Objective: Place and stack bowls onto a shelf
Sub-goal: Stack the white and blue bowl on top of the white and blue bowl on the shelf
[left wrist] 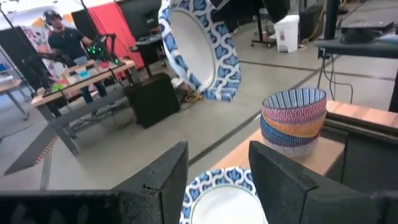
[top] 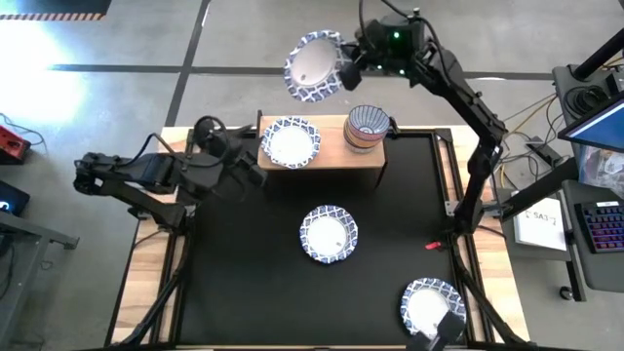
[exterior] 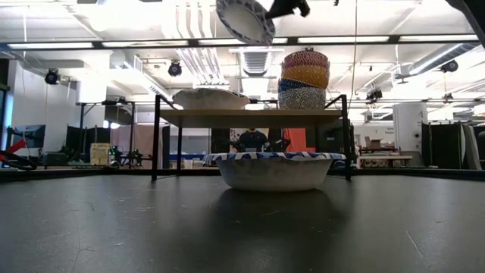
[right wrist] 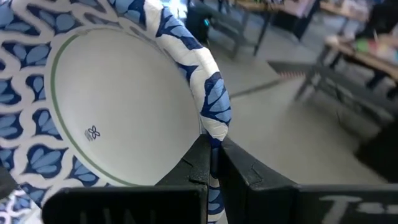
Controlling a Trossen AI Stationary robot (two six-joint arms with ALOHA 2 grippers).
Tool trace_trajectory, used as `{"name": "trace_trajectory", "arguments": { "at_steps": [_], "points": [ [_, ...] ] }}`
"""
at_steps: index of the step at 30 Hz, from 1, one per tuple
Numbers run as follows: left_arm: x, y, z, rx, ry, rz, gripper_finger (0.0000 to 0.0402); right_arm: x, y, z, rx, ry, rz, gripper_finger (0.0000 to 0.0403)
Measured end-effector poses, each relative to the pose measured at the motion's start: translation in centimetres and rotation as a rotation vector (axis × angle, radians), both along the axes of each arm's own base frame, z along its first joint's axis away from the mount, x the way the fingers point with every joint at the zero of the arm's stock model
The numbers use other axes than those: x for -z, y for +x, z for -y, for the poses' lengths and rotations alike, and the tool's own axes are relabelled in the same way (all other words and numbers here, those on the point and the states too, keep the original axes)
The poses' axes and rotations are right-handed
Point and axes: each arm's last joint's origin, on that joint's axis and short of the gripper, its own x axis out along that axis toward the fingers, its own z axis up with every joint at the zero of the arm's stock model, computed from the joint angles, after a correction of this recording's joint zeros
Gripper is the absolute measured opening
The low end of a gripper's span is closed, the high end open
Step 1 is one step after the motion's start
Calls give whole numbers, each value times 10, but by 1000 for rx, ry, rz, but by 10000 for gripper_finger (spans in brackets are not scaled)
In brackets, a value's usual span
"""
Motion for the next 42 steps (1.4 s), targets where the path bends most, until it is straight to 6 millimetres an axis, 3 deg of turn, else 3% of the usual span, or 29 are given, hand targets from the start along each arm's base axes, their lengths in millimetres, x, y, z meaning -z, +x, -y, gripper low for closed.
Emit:
{"name": "trace_trajectory", "arguments": {
  "at_steps": [11, 18, 28, 42],
  "points": [
    [-16, 30, -11, -39, 131, 45, 153, -11, 27, -36, -187, -168, 17, 9],
    [-23, 42, -26, -38, 173, 96, 153, -15, 34, -48, -250, -232, 28, 9],
    [-25, 44, -47, -122, 182, 126, 153, -17, 36, -54, -285, -269, 26, 9],
    [-25, 43, -47, -162, 193, 97, 153, -20, 34, -50, -145, -324, 2, 9]
  ]
}}
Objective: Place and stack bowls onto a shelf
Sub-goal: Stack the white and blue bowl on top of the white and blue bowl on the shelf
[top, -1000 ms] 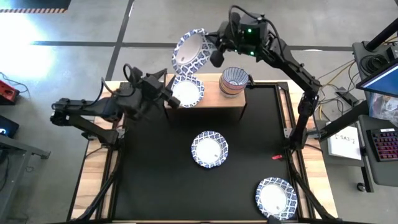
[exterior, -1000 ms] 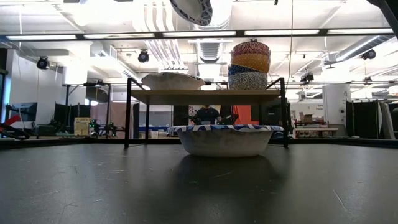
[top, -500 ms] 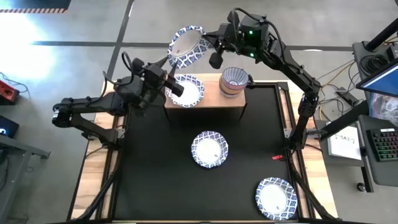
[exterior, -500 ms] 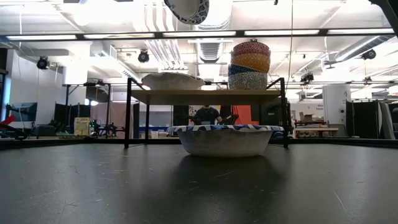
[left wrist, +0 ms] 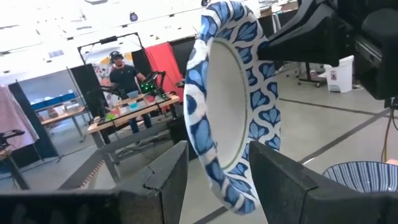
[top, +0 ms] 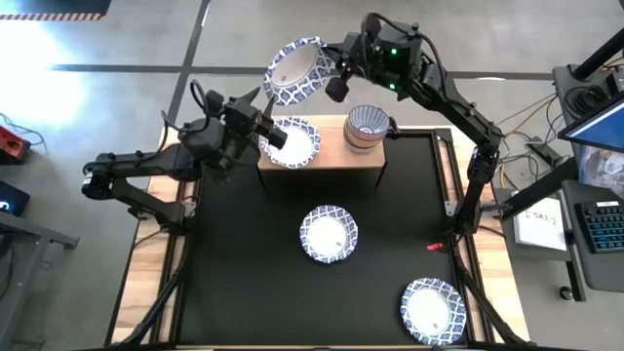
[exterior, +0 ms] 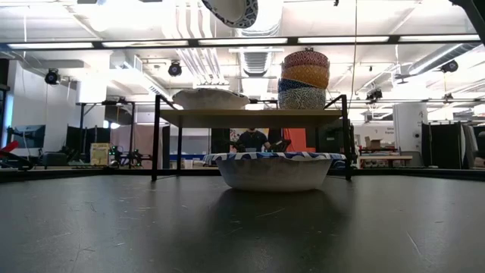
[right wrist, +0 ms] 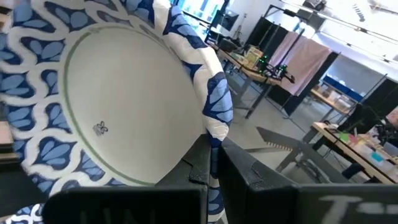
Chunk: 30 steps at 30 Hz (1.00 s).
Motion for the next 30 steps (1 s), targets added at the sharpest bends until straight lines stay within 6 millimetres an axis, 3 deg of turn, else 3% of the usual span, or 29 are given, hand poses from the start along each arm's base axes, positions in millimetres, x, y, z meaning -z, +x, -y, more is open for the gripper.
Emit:
{"name": "trace_trajectory", "arguments": {
  "at_steps": [11, 15, 20, 25, 30],
  "points": [
    [-1, -1, -3, -18, 14, -15, 148, 1, 3, -6, -154, 51, 13, 9],
    [-1, -1, -3, -18, 20, -27, 106, 3, 2, -6, -152, 63, 2, 9],
    [0, -1, -3, -17, 11, -25, 14, 7, 2, -6, -147, 90, -33, 9],
    [4, 0, -4, 6, -13, -17, 6, 12, 0, -7, -145, 117, -88, 17],
    [5, 1, -3, 25, -21, -17, 2, 17, -1, -7, -145, 141, -127, 70]
  ]
}}
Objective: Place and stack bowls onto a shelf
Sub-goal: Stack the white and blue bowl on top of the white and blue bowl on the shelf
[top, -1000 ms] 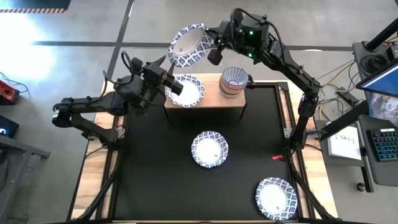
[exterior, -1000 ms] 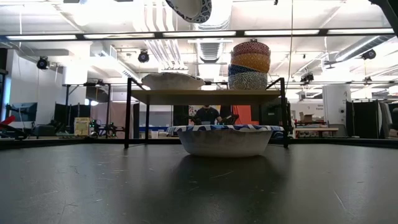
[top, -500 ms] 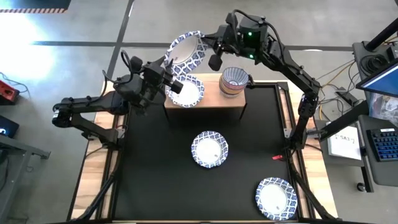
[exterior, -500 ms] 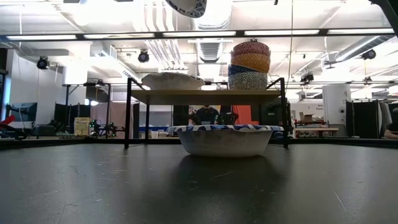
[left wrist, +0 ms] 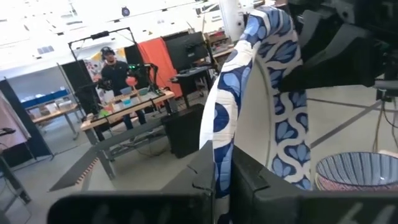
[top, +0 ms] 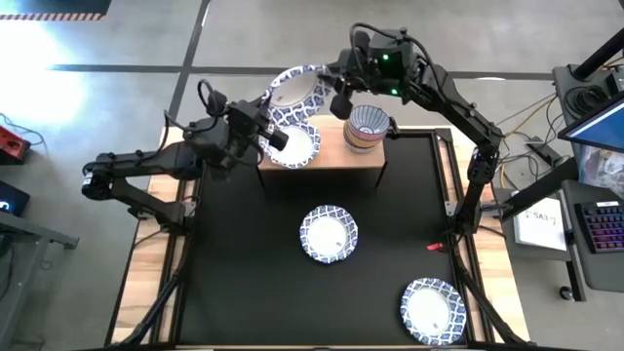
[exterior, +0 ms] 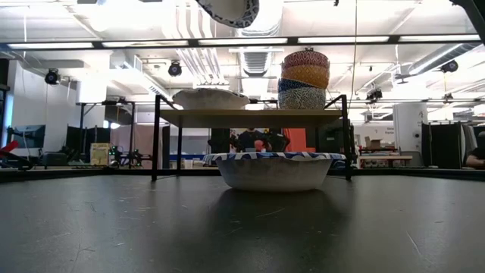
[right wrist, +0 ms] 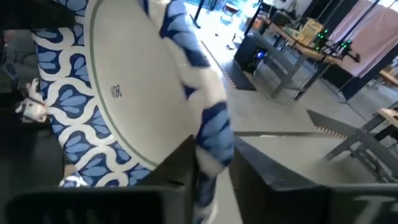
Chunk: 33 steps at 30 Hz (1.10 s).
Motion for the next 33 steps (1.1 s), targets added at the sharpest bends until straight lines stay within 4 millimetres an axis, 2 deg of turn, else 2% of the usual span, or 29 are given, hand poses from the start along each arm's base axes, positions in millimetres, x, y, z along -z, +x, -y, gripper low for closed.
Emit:
{"name": "trace_trajectory", "arguments": {
  "at_steps": [5, 8, 15, 20, 25, 29, 33],
  "points": [
    [4, 1, 0, 4, -22, -11, 0, 4, -1, -1, 1, 21, -42, 142],
    [14, 0, -1, -2, -71, -35, 0, 7, -2, 0, 29, 48, -63, 180],
    [40, -3, -12, 52, -290, -39, 0, 14, -6, 1, 136, 91, -116, 234],
    [50, -4, -20, 0, -355, -42, 0, 23, -10, -1, 183, 187, -189, 246],
    [46, -4, -22, -3, -348, -1, 0, 33, -14, -2, 201, 244, -273, 247],
    [46, -5, -25, 41, -374, -1, 0, 34, -15, -3, 204, 250, -289, 247],
    [52, -8, -34, 96, -472, -22, 0, 36, -18, -2, 277, 223, -318, 247]
  ]
}}
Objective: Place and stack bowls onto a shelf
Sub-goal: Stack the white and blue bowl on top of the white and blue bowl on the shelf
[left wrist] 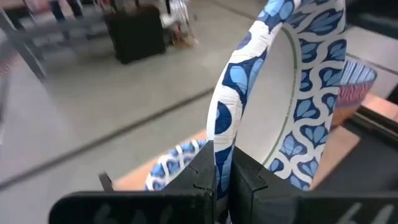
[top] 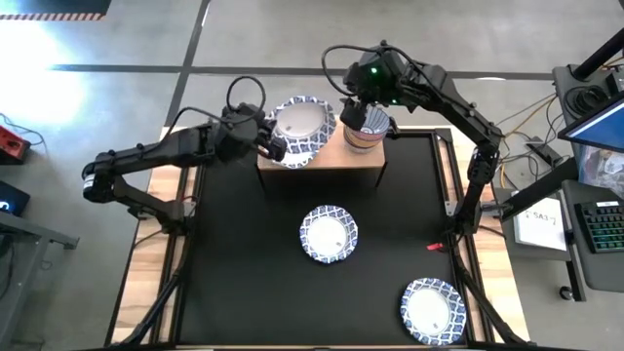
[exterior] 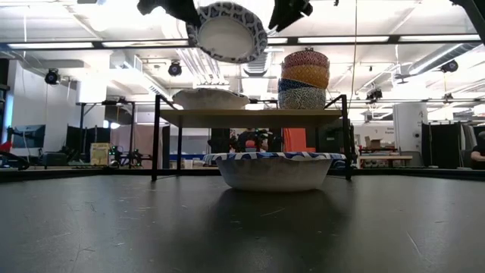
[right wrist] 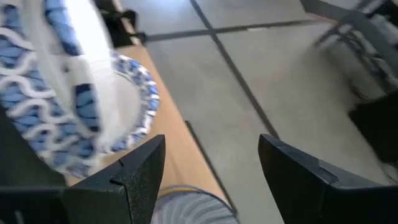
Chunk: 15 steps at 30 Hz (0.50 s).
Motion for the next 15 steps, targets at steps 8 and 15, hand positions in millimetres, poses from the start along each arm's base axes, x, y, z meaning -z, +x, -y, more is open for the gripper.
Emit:
{"name": "trace_trajectory", "arguments": {
  "at_steps": [8, 15],
  "points": [
    [9, -11, -30, 101, -252, 21, 0, 1, -6, -2, 60, 20, -27, 247],
    [21, -34, -67, 42, -454, 0, 0, 3, -16, -6, 136, 115, -28, 247]
  ]
}}
